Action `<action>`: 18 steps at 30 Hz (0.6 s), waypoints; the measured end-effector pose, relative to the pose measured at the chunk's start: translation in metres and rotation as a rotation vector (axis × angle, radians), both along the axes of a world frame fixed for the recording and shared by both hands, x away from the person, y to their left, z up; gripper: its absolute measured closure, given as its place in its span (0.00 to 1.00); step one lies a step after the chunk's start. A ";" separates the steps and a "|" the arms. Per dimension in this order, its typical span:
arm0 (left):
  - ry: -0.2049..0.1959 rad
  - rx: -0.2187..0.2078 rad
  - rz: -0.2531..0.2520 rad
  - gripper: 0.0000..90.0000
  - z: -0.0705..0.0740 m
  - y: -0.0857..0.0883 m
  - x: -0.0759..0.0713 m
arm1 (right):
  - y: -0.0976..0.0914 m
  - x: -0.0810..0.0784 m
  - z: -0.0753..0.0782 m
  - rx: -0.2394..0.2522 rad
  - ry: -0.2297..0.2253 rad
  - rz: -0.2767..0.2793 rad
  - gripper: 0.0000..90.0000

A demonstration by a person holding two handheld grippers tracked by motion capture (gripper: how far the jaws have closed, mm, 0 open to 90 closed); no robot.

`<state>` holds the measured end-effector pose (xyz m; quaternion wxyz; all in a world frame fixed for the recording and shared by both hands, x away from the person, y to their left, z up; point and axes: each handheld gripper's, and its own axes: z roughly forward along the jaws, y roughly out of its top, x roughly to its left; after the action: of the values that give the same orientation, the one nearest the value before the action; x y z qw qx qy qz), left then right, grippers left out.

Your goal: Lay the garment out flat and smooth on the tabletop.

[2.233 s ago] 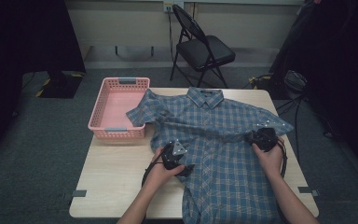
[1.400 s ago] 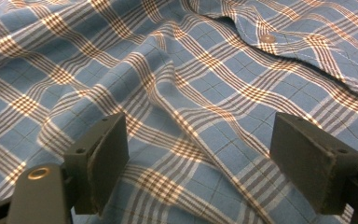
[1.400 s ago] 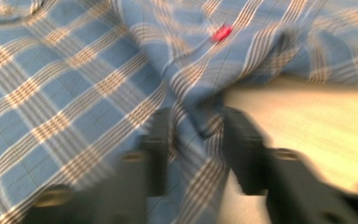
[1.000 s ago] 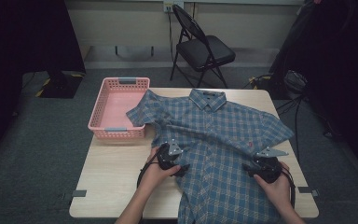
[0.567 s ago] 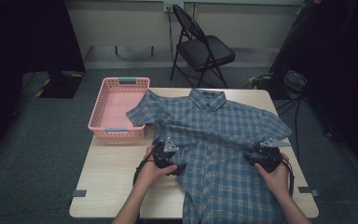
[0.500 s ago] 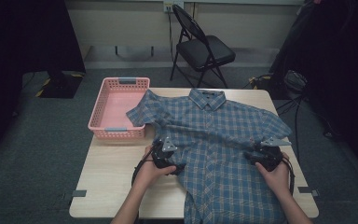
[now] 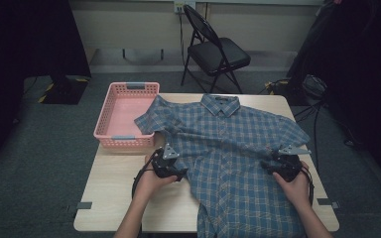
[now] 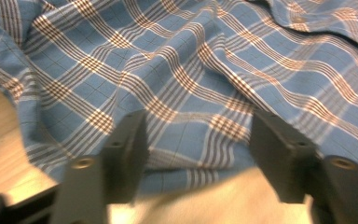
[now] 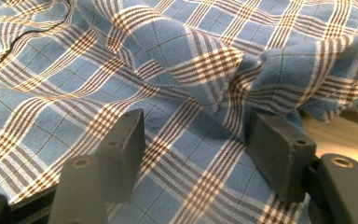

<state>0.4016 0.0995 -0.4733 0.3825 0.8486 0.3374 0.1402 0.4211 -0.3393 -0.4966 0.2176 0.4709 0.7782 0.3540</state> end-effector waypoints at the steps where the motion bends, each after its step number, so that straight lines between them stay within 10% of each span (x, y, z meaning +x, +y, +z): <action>1: -0.014 -0.007 -0.016 0.45 -0.001 -0.001 -0.002 | 0.000 0.000 0.000 0.000 0.001 0.001 0.41; 7: -0.007 0.011 -0.058 0.48 -0.018 -0.022 0.001 | 0.000 0.000 0.000 0.000 0.000 0.001 0.41; 12: 0.029 0.005 -0.065 0.83 -0.015 -0.032 0.005 | 0.000 0.000 0.000 0.001 0.000 0.002 0.40; 18: 0.038 -0.004 -0.102 0.91 0.015 -0.047 0.017 | 0.000 0.000 0.000 0.001 0.000 0.002 0.40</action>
<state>0.4191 0.0526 -0.4588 0.3845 0.8664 0.3012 0.1035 0.4210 -0.3392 -0.4967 0.2169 0.4704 0.7785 0.3545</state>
